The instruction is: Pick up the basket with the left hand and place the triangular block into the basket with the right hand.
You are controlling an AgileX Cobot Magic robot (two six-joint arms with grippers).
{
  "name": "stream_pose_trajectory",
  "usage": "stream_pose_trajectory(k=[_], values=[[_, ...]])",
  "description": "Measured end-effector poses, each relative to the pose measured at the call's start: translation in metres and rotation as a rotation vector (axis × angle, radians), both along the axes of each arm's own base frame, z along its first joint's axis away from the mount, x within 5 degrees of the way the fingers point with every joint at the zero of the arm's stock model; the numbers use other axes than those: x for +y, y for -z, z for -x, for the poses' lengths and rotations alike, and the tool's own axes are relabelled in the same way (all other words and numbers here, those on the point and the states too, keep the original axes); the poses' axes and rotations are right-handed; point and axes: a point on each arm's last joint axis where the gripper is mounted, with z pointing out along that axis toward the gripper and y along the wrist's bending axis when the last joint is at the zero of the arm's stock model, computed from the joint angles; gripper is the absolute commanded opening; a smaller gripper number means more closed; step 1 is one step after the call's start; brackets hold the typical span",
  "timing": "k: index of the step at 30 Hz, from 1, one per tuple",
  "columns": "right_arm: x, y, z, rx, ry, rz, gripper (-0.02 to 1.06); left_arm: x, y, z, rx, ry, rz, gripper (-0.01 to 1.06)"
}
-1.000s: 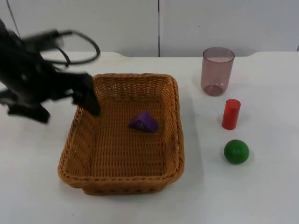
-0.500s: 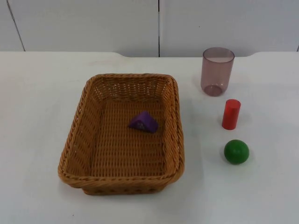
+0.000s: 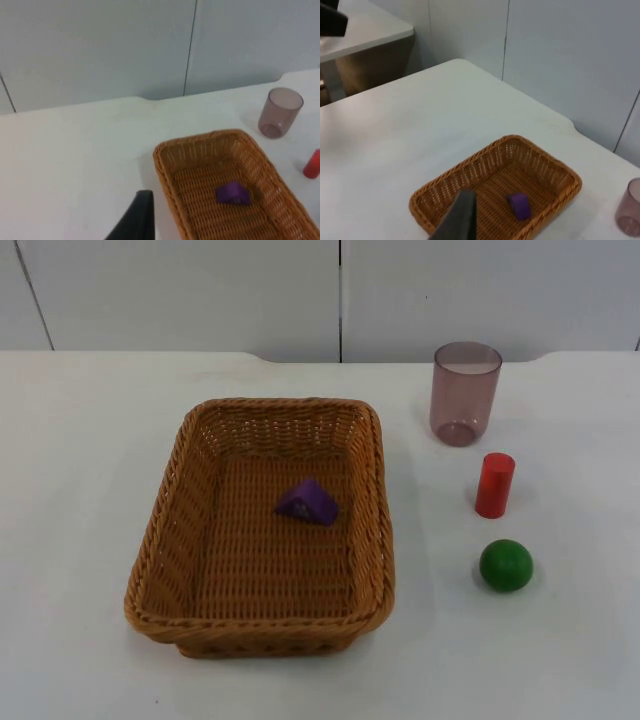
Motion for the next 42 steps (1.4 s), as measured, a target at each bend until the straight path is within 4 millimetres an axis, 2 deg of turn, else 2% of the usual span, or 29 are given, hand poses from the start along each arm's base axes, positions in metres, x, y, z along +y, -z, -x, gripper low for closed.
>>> stream_pose_trajectory(k=[1, 5, 7, 10, 17, 22, 23, 27, 33, 38, 42], values=[[0.000, 0.000, 0.000, 0.000, 0.000, 0.000, 0.91, 0.000, 0.000, 0.000, 0.000, 0.000, 0.000, 1.05], [-0.019, 0.018, 0.020, -0.012, 0.003, -0.026, 0.91, 0.002, 0.018, 0.023, 0.007, 0.011, -0.004, 1.05], [-0.023, 0.023, 0.025, -0.010, 0.005, -0.033, 0.91, 0.003, 0.020, 0.027, 0.005, 0.014, -0.004, 1.05], [-0.038, 0.039, 0.042, 0.003, 0.007, -0.031, 0.91, 0.006, 0.017, 0.047, -0.057, 0.017, -0.010, 1.05], [-0.061, 0.050, 0.067, 0.040, 0.014, -0.030, 0.91, 0.011, 0.018, 0.074, -0.103, 0.008, -0.047, 1.05], [-0.079, 0.058, 0.085, 0.059, 0.017, -0.025, 0.91, 0.018, 0.029, 0.092, -0.098, -0.048, -0.047, 1.05], [-0.079, 0.058, 0.085, 0.059, 0.017, -0.025, 0.91, 0.018, 0.029, 0.092, -0.098, -0.048, -0.047, 1.05], [-0.089, 0.064, 0.096, 0.059, 0.021, -0.017, 0.91, 0.019, 0.054, 0.102, -0.079, -0.046, -0.025, 1.05], [-0.096, 0.076, 0.104, 0.092, 0.024, 0.007, 0.91, 0.020, 0.065, 0.118, -0.086, -0.036, -0.019, 1.05], [-0.094, 0.097, 0.101, 0.152, 0.036, 0.027, 0.91, 0.019, 0.077, 0.117, -0.007, -0.025, -0.038, 1.05], [-0.092, 0.106, 0.100, 0.194, 0.043, 0.050, 0.91, 0.020, 0.078, 0.117, 0.001, -0.026, -0.044, 1.05]])
